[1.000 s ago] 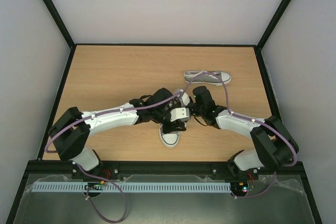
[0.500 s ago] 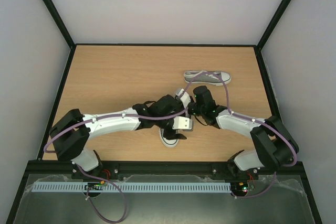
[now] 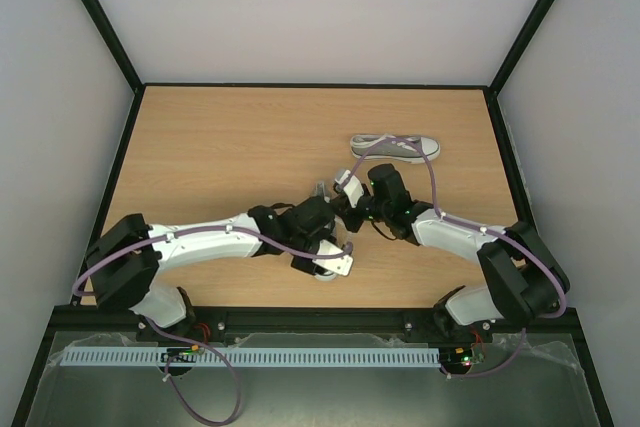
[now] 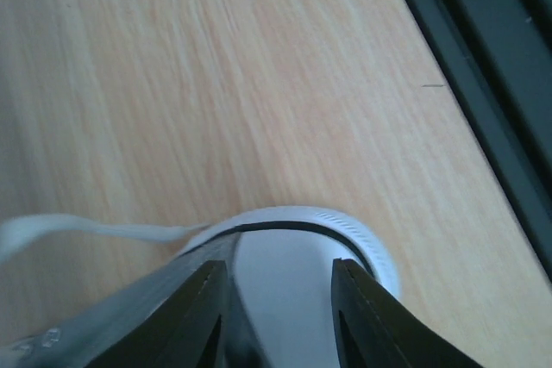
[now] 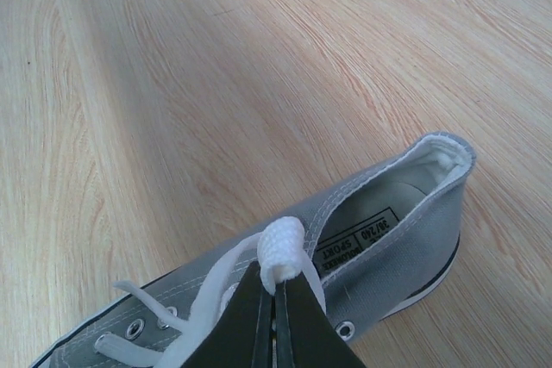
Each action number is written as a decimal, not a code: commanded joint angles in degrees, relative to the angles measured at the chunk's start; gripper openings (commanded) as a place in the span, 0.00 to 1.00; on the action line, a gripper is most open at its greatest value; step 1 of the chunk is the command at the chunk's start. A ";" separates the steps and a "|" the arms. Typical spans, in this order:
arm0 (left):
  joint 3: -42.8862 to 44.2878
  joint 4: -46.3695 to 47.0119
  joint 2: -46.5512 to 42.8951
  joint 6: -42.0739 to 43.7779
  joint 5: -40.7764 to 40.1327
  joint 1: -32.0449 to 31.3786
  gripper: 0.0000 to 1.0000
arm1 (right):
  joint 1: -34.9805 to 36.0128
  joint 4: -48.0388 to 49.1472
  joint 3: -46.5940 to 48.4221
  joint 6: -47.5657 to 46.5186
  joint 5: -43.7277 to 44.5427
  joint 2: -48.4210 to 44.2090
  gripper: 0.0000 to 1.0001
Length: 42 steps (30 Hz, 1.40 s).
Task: Tie the shoes
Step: Wrap the shoelace around the shoelace.
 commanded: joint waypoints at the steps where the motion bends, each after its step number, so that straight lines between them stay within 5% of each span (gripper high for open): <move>1: 1.47 -6.02 -2.33 1.07 0.15 -0.39 0.33 | 0.35 -1.92 0.70 -0.92 -0.04 -1.57 0.01; 6: 4.15 -5.85 -5.85 -11.64 18.62 15.08 0.33 | 0.35 -2.39 0.67 -1.10 -0.12 -2.29 0.01; 8: 2.73 -1.35 -5.85 -18.45 24.68 23.94 0.47 | 0.34 -2.12 0.79 -0.55 0.05 -2.57 0.01; 11: -1.26 7.28 -5.36 -27.76 21.88 29.25 0.62 | 0.34 -0.18 0.73 1.11 1.11 -3.30 0.01; 16: -7.51 20.45 -5.25 -38.06 22.62 28.67 0.73 | 0.67 2.21 0.69 3.04 0.79 -2.70 0.01; 22: -11.20 28.77 -2.41 -35.50 18.02 25.12 0.59 | 1.34 2.63 1.59 4.83 0.33 -0.35 0.01; 42: -14.03 37.04 1.27 -39.38 19.90 25.89 0.44 | 3.33 3.09 4.43 9.45 -0.50 2.86 0.01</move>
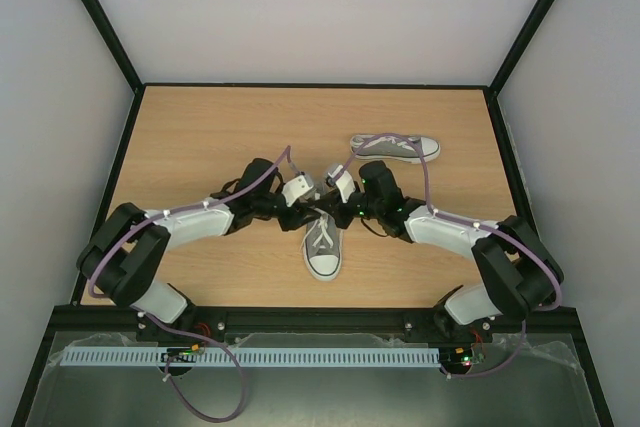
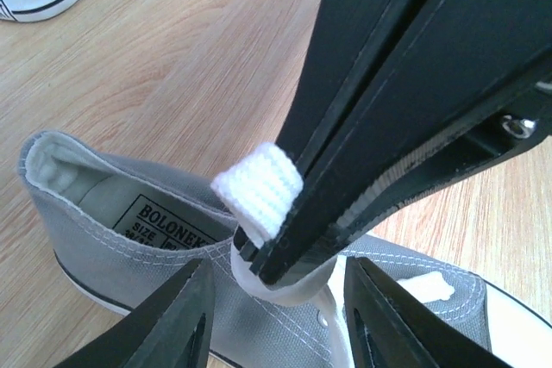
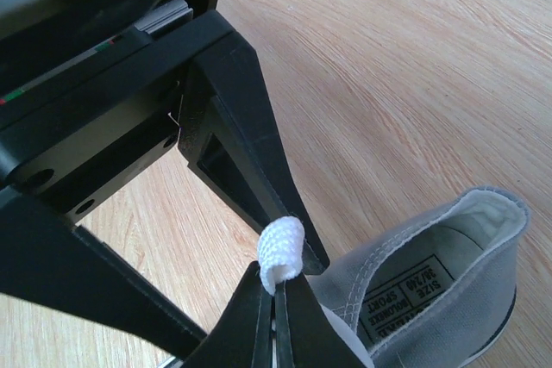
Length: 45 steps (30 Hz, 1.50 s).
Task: Tie the shoes
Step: Wrap the shoelace around the shoelace, then cross the shoelace with the shoelace.
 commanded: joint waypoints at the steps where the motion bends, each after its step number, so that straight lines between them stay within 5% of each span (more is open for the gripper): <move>1: -0.95 5.84 0.80 -1.10 1.79 0.07 0.42 | 0.44 0.18 1.60 1.08 -0.48 0.40 0.01; 6: -1.08 8.33 1.73 -1.09 1.28 -0.93 0.34 | 0.45 -0.57 1.90 1.22 -0.73 0.02 0.03; 10: -1.35 8.73 2.29 -0.36 0.55 -1.47 0.19 | 0.44 -1.13 2.11 1.24 -0.59 -0.27 0.06; 14: -1.74 8.55 2.14 0.30 -0.72 -1.58 0.03 | 0.45 -3.02 2.97 1.46 -0.23 -1.11 0.19; 21: -3.57 9.84 0.97 3.45 -1.17 -1.67 0.02 | -2.14 -10.37 4.13 1.74 2.95 -6.15 0.40; 34: -4.95 11.26 -0.09 12.03 0.02 -2.05 0.02 | -7.03 -25.63 14.04 0.96 -7.51 10.00 0.29; 45: -5.19 10.85 -0.05 13.93 -0.11 -2.04 0.03 | -7.02 -32.08 14.74 -5.53 -10.18 11.93 0.30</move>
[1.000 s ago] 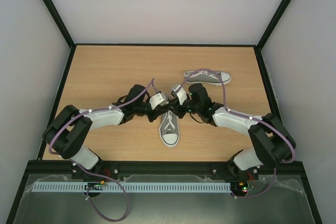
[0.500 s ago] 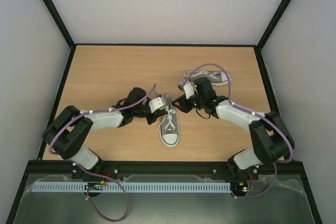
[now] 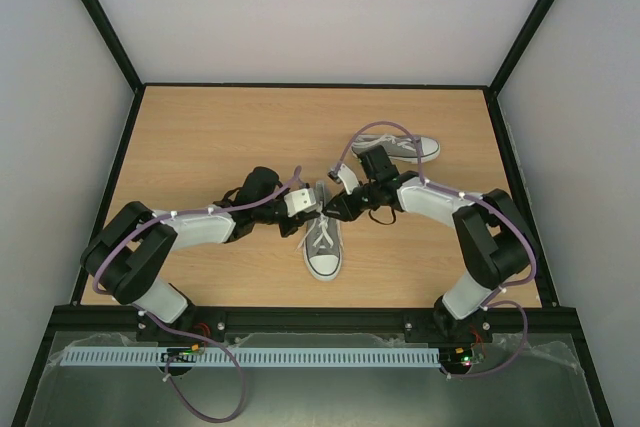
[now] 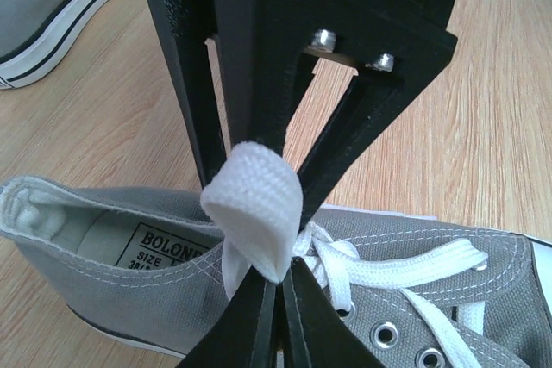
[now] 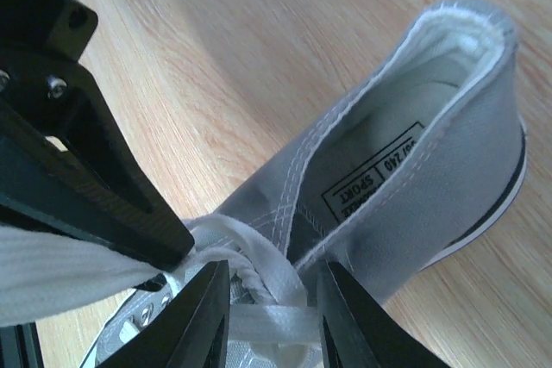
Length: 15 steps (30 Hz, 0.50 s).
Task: Tie the shoes
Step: Cross the shoelace with the shoelace.
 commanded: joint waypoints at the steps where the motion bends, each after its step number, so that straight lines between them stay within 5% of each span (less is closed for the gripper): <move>1: -0.61 1.55 -1.34 1.78 0.94 -0.31 0.05 | 0.21 -6.82 1.59 -3.08 -0.97 0.79 0.30; 9: -1.10 2.49 -1.32 0.66 1.08 -0.36 0.35 | 0.19 -5.71 -0.21 -1.22 -0.17 -2.58 0.27; 15: -0.86 2.83 -1.32 -1.03 1.28 -1.05 0.46 | 1.35 -7.27 -1.41 0.14 1.24 -4.18 0.25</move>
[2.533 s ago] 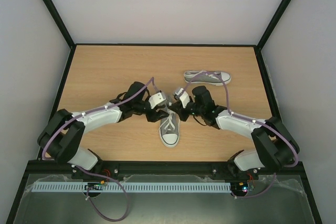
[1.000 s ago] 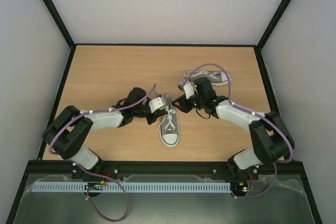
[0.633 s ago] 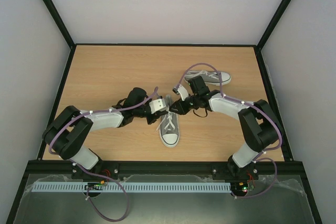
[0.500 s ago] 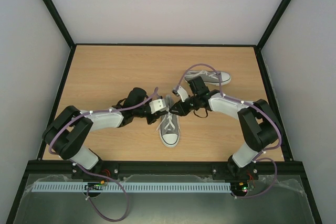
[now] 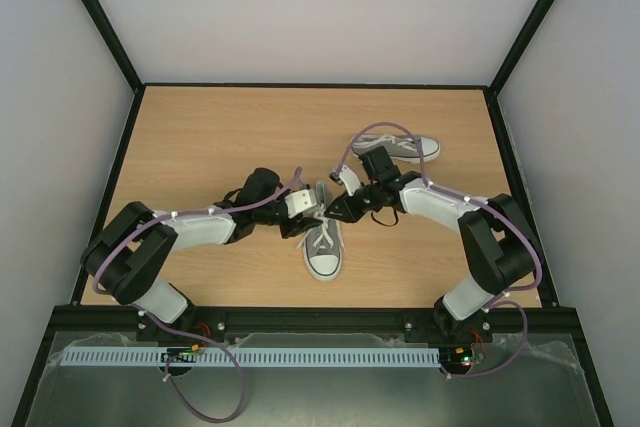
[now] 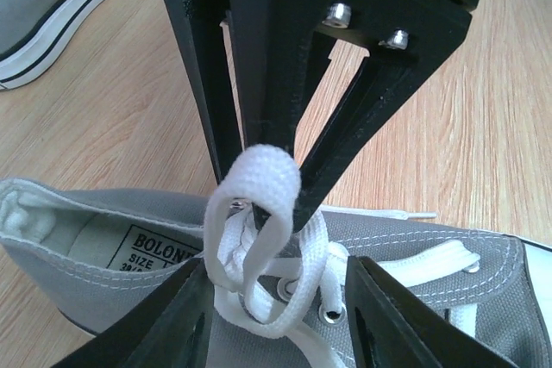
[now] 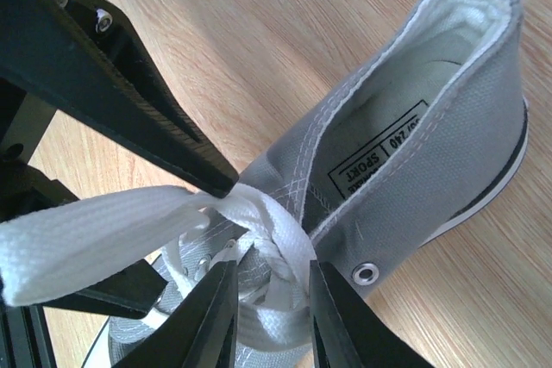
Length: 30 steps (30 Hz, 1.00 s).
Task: Tie the shoes
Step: Cross the shoelace with the shoelace.
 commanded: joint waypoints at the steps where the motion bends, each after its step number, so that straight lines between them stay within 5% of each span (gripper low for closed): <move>1: -0.48 2.55 -1.32 -0.90 1.19 -0.77 0.47 | 1.44 -3.60 -1.77 1.12 0.58 -2.90 0.25; 13: -0.10 4.13 -0.76 -3.99 0.21 -0.90 0.42 | 3.64 -4.34 -5.65 3.38 1.83 -7.20 0.30; 20: -0.26 4.55 -0.84 -4.33 -1.01 -1.09 0.18 | 2.99 -9.34 -4.62 1.23 1.92 -11.49 0.35; 30: -0.67 5.11 -0.33 -3.72 -2.50 -1.11 0.18 | -1.16 -5.84 -3.38 6.61 2.36 -10.97 0.39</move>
